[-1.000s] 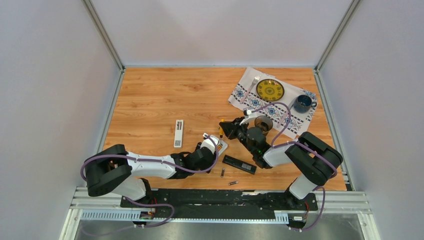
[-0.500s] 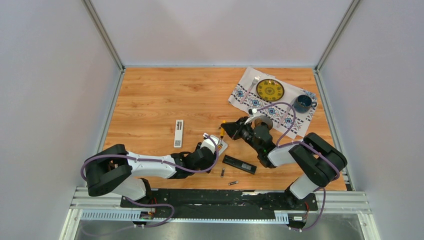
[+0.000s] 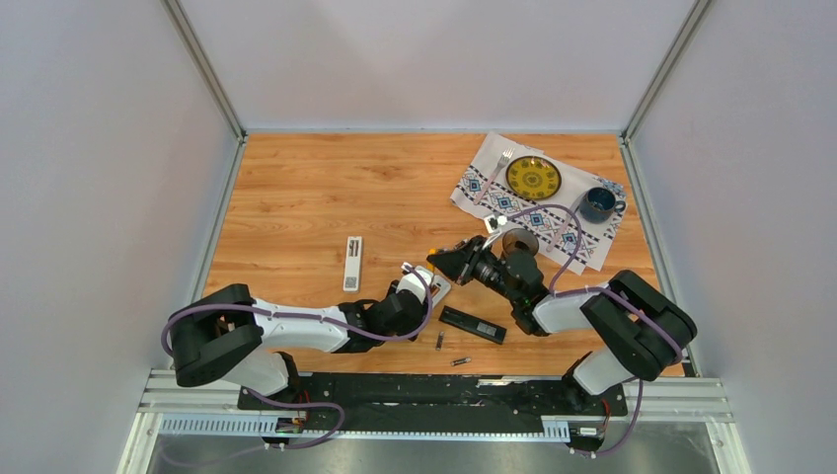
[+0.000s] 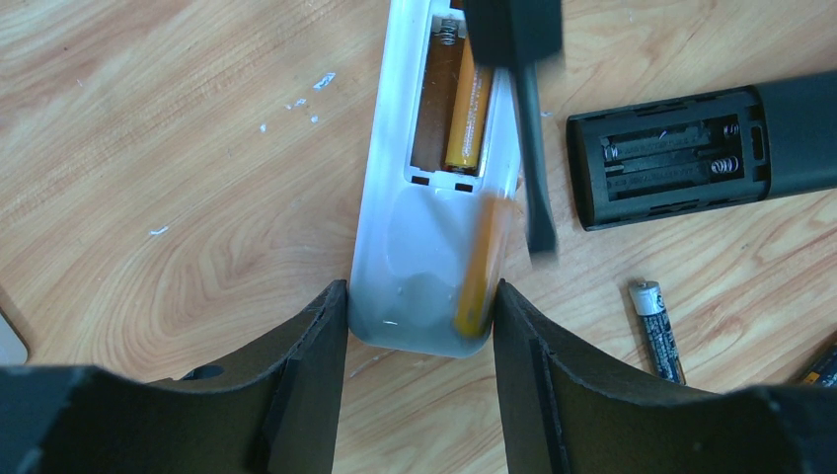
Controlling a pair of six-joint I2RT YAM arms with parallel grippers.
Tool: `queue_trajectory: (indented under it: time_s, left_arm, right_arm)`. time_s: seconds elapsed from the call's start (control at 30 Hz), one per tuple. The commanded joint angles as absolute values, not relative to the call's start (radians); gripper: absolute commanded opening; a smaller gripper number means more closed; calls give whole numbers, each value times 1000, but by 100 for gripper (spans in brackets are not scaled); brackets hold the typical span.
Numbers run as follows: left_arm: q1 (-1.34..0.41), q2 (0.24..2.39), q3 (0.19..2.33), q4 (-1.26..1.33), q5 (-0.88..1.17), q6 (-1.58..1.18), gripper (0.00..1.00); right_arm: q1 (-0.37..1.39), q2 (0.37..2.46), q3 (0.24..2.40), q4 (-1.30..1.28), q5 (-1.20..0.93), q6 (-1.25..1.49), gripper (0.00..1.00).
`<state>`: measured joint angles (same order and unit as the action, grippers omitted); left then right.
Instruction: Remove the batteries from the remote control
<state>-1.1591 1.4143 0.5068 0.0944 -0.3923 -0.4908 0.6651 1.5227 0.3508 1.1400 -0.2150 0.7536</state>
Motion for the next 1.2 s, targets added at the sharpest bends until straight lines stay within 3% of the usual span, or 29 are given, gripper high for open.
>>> queue_trajectory:
  time_s: [0.0,0.6,0.63,0.73,0.77,0.83,1.03,1.1,1.17]
  left_arm:
    - [-1161,1474,469,-3,-302,-528,0]
    - [-1160,1434,489,-77,-351,-543,1]
    - [-1160,1425,494,-110,-362,-546,4]
    - [-1160,1379,506,-168,-400,-557,51]
    - [-1161,1368,518,-187,-420,-561,56]
    - [-1160,1341,529,-242,-439,-566,63]
    - [-1160,1307,551,-334,-498,-581,67]
    - [-1161,1298,554,-371,-515,-598,87]
    - [-1160,1284,549,-377,-531,-601,87]
  right_arm:
    - [686,1486,339,1115,-347,830,0]
    - [661,1315,382,780,-190,678,0]
    - [654,1301,385,769,-186,673,0]
    - [635,1249,390,703,-173,650,0]
    - [631,1226,391,678,-164,647,0]
    - [618,1206,399,652,-163,632,0]
    - [611,1163,406,609,-164,614,0]
    - [611,1163,406,611,-169,611,0]
    - [611,1161,402,621,-170,615,0]
